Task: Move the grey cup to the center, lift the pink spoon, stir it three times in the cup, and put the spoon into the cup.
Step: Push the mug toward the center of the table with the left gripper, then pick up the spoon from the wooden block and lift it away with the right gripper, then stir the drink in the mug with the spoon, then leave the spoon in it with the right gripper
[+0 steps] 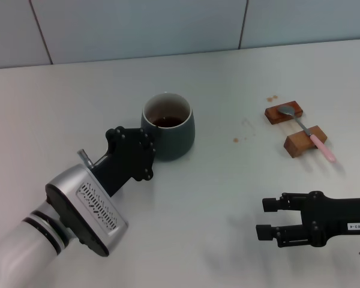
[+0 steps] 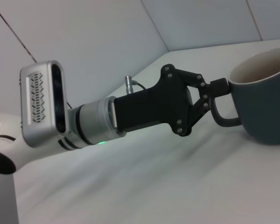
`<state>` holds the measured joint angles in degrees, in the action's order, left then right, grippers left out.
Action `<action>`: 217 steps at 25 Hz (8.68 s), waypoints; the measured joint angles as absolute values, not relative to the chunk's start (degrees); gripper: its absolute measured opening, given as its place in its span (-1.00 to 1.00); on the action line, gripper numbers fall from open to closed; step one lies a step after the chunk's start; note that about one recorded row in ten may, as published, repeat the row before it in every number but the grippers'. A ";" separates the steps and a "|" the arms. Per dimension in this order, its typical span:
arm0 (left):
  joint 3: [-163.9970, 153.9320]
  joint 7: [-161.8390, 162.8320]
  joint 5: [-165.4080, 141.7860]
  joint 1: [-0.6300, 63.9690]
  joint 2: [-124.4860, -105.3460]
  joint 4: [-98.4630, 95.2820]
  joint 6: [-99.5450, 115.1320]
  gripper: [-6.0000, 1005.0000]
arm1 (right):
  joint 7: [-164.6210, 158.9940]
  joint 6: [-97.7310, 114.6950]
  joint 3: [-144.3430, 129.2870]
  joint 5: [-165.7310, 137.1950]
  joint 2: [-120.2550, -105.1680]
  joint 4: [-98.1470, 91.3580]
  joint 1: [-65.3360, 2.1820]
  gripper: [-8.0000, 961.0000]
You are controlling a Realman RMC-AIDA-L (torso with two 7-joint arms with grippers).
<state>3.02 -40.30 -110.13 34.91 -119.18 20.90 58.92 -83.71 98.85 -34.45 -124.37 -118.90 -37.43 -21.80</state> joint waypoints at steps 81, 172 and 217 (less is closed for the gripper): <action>-18.95 31.46 -118.74 25.04 -118.62 -14.50 80.51 0.67 | -116.31 74.57 3.11 -110.68 -119.09 -6.08 -16.32 0.64; -21.09 33.84 -118.74 27.16 -118.63 -15.44 80.41 0.67 | -140.19 92.78 -61.95 -142.40 -116.75 -68.39 -56.35 -0.76; -21.18 33.84 -118.83 28.03 -118.74 -14.94 80.52 0.67 | -139.12 82.24 -64.45 -148.87 -118.43 -53.06 -63.75 -0.76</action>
<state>-21.18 33.83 -118.83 28.03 -118.74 -14.94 80.52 -139.12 82.24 -64.45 -148.87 -118.43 -53.06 -63.75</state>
